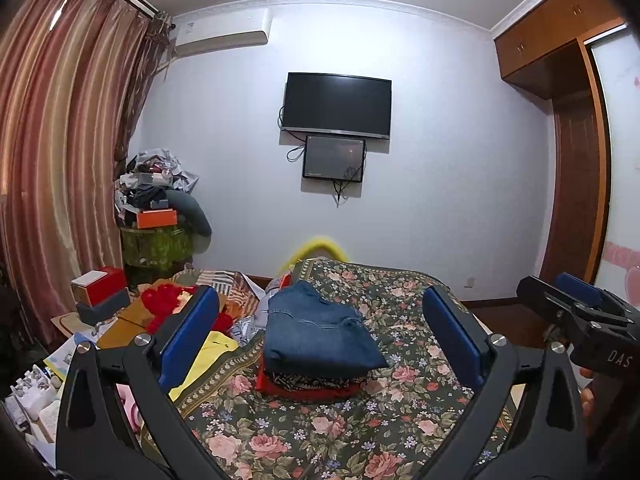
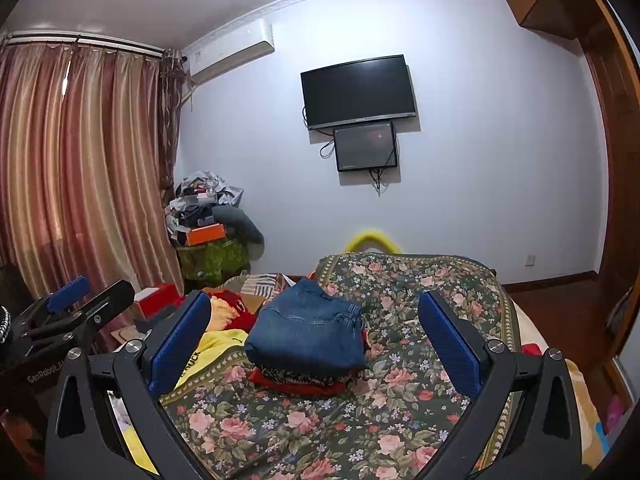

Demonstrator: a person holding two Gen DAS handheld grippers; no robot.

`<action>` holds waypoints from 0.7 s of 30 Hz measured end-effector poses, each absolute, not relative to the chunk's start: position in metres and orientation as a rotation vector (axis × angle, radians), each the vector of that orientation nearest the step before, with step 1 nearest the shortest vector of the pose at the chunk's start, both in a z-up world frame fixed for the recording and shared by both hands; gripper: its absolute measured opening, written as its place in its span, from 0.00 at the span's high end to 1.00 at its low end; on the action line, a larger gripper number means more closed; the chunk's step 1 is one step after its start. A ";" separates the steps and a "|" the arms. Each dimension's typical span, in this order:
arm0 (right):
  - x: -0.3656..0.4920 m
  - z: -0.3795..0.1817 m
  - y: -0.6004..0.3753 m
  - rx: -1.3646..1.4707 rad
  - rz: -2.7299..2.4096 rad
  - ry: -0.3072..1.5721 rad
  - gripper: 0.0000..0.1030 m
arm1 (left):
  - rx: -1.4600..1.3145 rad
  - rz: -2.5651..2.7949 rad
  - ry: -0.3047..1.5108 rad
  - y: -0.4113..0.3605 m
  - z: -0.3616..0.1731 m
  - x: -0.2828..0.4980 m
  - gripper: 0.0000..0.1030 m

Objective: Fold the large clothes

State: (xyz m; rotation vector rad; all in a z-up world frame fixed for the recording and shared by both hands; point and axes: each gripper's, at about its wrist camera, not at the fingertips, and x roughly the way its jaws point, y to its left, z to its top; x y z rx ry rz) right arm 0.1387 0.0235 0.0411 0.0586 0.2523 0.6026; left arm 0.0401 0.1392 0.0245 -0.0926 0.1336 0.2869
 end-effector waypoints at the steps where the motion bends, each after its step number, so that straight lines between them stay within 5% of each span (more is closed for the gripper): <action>1: 0.139 0.041 0.024 0.059 0.603 0.254 0.00 | -0.093 0.285 0.134 0.139 0.024 0.040 0.01; 21: 0.143 0.039 0.024 0.062 0.599 0.270 0.00 | -0.110 0.246 0.161 0.148 0.018 0.044 0.01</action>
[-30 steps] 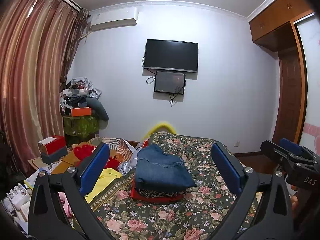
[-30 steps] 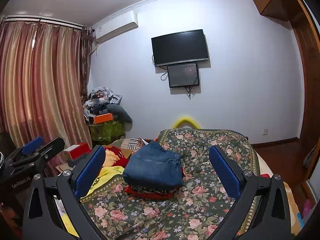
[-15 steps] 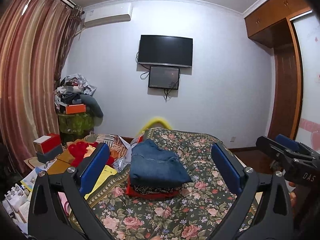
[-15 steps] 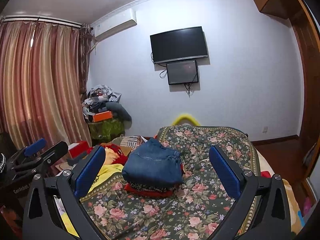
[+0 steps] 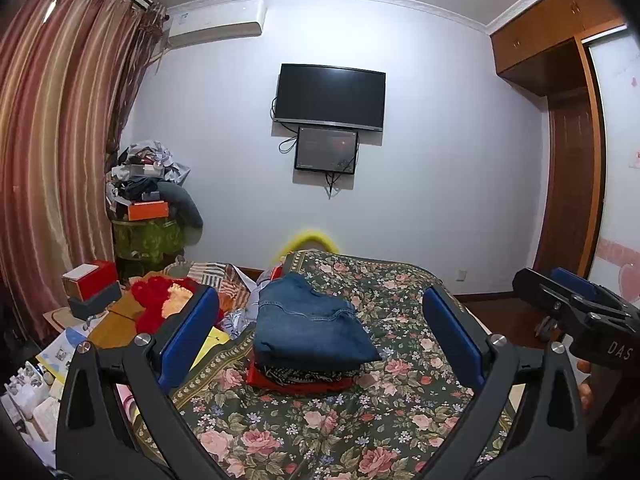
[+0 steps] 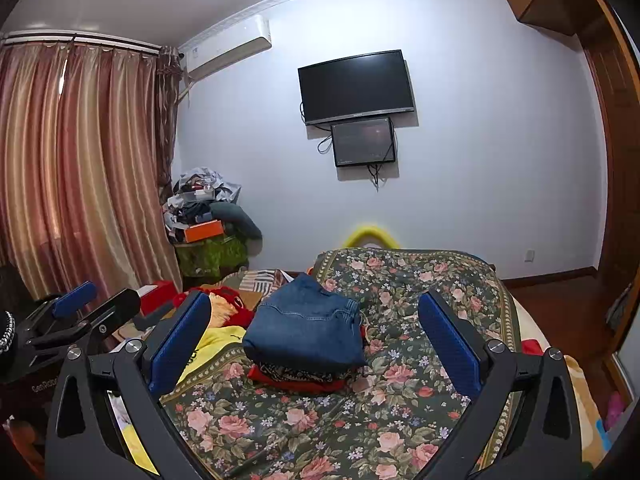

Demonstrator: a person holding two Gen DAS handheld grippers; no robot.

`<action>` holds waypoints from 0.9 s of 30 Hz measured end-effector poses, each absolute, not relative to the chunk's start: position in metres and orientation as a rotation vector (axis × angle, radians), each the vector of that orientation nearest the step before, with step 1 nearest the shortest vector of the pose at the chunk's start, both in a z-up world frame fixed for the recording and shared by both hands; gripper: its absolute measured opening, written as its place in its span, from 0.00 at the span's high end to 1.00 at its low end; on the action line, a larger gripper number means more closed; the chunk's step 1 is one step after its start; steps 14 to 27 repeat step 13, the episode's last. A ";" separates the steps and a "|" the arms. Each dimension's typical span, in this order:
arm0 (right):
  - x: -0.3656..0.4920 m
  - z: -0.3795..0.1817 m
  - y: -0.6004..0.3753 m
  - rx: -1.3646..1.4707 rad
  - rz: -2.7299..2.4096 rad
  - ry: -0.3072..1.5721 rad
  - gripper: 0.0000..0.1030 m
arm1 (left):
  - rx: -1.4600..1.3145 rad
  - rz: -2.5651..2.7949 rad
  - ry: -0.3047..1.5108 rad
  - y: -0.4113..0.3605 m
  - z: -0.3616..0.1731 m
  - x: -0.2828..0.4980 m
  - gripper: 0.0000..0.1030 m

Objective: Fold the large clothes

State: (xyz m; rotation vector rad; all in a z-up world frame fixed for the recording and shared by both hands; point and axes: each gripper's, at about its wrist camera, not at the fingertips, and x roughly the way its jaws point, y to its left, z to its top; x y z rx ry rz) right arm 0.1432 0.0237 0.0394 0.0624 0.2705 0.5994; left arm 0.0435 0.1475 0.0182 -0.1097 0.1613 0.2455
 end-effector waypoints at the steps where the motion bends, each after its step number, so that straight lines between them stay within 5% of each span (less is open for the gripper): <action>1: 0.143 0.040 0.024 0.063 0.599 0.271 0.00 | -0.112 0.244 0.161 0.148 0.018 0.044 0.01; 27: 0.144 0.038 0.025 0.060 0.601 0.278 0.00 | -0.132 0.242 0.171 0.153 0.016 0.046 0.01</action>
